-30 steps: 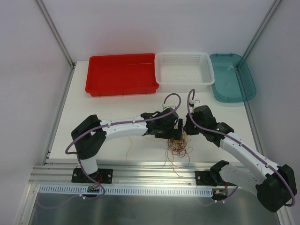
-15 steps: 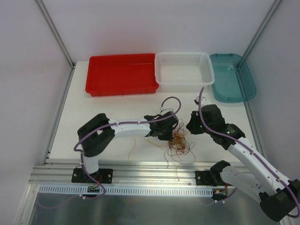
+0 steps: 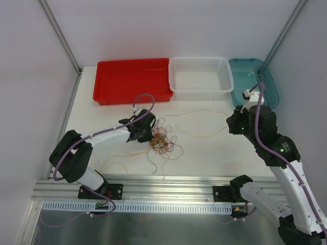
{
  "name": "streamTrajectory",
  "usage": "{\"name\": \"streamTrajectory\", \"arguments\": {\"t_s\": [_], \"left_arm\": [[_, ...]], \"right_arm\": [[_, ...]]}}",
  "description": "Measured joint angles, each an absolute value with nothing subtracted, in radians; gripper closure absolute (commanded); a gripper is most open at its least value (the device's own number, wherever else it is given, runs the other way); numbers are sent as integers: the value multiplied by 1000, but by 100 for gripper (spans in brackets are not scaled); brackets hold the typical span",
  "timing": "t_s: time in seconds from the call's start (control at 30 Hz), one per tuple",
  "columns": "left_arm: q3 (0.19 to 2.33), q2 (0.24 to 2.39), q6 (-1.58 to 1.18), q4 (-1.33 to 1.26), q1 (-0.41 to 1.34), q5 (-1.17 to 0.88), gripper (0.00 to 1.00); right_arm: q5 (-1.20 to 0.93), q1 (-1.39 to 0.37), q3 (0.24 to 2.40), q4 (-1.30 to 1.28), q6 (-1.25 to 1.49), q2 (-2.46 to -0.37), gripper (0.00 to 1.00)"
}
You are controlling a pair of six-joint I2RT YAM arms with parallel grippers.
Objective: Untangle the cables
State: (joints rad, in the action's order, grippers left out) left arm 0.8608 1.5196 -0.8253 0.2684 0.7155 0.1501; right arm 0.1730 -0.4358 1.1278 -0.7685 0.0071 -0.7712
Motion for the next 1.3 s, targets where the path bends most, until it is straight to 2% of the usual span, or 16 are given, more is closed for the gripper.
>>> {"name": "streamTrajectory", "arguments": {"t_s": [0.33,0.47,0.6,0.63,0.7,0.83,0.87,0.97,1.3], "left_arm": [[818,1409,-704,364,495,198,100],[818,1406,-670,379,455,199,99],[828,1381,-633,405,452,186,82],[834,1367,-624,412,452,183,72],[854,1330,-599,432,452,174,63],[925,1229,-535,477,452,169,38],[940,1198,-521,488,451,175,22],[965,1094,-467,506,450,206,1],[921,799,-281,476,450,445,1]], "right_arm": [[223,-408,1418,-813,-46,-790,99],[219,-407,1468,-815,-57,-801,99],[205,-407,1459,-816,-63,-821,99],[199,-407,1448,-812,-64,-826,99],[186,-407,1425,-805,-64,-836,99],[153,-405,1404,-786,-65,-884,99],[149,-405,1404,-778,-67,-899,99],[147,-405,1404,-743,-76,-951,99],[48,-403,1473,-629,-90,-1155,99]]}}
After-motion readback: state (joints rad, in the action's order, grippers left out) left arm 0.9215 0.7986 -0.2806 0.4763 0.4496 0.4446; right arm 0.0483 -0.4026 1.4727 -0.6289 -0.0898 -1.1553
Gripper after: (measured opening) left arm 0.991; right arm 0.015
